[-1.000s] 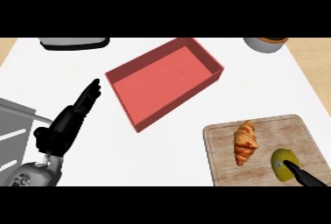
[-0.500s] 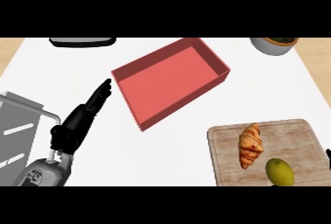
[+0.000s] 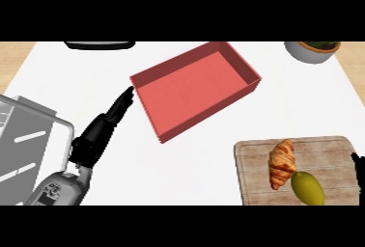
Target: Pick the lemon from the cutting board and place it in the cardboard box
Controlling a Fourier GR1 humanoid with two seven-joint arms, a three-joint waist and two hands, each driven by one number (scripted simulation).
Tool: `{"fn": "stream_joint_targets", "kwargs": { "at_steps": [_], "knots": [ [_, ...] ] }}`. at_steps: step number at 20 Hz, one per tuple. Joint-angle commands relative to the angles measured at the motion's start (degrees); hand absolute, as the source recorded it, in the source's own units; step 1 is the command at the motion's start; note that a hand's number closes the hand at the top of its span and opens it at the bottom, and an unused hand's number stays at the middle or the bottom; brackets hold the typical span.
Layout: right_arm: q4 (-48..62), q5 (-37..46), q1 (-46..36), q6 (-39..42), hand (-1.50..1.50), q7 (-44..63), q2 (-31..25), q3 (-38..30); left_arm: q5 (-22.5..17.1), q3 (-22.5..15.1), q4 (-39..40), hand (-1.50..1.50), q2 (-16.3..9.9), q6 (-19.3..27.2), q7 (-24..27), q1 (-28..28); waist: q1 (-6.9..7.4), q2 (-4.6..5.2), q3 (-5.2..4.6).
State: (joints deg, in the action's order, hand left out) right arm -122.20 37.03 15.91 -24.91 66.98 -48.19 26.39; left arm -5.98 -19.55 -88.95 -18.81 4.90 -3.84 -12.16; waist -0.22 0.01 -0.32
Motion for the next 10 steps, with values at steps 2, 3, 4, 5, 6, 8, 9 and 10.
{"fn": "stream_joint_targets", "kwargs": {
  "at_steps": [2,3,4,5,6,8,9,10],
  "knots": [
    [-1.81,3.16,-5.66,9.47,-1.50,15.22,4.44,-0.33,0.27,0.16,-1.34,0.00,0.03,-1.21,-0.47,0.84,0.85,0.08,0.19],
    [1.89,4.26,-7.03,8.95,-1.50,14.87,7.64,1.69,-0.70,1.72,1.07,0.00,0.24,-1.86,-0.53,-1.85,0.92,0.27,0.19],
    [3.95,4.95,-5.04,7.17,-1.50,12.70,8.90,1.92,-0.06,1.32,0.95,0.00,0.44,-1.74,-0.51,-1.33,0.53,0.15,0.25],
    [2.49,1.92,-2.78,8.06,-1.50,10.83,6.42,-1.15,1.14,0.03,0.73,0.00,1.22,-1.12,0.87,1.03,0.17,0.03,0.26],
    [4.42,2.19,-6.40,10.05,-1.50,12.86,8.74,-0.70,2.05,-0.36,1.42,0.00,2.32,-0.38,0.26,-1.10,0.53,0.17,0.24],
    [6.08,0.79,-5.95,10.64,-1.50,11.60,9.22,-2.14,-0.50,1.34,-1.85,0.00,-0.59,-3.34,-1.25,1.14,0.79,0.03,0.27],
    [6.08,1.75,-5.67,10.57,-1.50,11.12,10.47,-1.45,1.84,0.71,1.77,0.00,2.17,-1.01,0.36,-0.40,0.24,0.08,0.27],
    [8.30,6.15,-6.72,9.83,-1.50,11.99,13.59,1.15,1.79,0.22,1.36,0.00,2.15,-1.76,-0.21,-0.08,0.44,0.07,0.26]
  ]
}}
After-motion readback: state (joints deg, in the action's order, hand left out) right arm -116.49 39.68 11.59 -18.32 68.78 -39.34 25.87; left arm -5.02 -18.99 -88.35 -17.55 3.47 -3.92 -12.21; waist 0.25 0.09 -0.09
